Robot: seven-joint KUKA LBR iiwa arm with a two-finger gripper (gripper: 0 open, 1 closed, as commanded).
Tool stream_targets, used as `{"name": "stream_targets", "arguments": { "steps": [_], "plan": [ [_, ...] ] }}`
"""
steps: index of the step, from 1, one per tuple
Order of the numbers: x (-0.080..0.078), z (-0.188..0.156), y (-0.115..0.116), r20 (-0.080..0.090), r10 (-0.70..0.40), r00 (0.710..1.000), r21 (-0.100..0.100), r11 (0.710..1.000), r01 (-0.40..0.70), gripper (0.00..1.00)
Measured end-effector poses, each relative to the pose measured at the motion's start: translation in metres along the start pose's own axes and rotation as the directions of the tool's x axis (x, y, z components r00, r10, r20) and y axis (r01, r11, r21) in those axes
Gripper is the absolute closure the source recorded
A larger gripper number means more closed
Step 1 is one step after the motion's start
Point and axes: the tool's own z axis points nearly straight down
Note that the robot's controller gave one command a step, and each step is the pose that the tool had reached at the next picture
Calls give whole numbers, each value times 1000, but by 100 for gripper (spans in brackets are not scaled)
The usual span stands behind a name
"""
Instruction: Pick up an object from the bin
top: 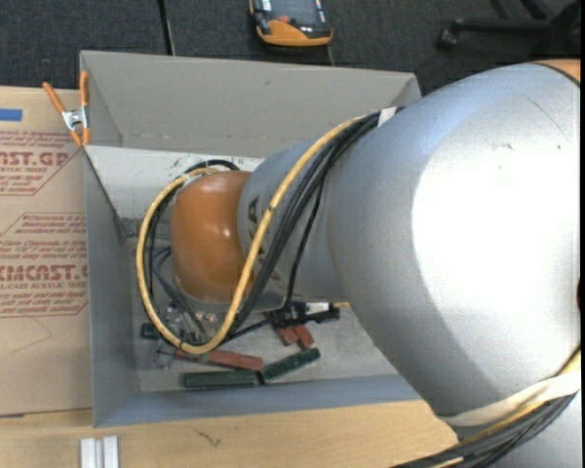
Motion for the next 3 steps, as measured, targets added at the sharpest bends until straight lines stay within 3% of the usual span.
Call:
{"name": "stream_targets", "arguments": {
  "steps": [3],
  "plan": [
    [0, -19, 0, -1, 1, 1000, 0, 1000, -1, 100]
  ]
}}
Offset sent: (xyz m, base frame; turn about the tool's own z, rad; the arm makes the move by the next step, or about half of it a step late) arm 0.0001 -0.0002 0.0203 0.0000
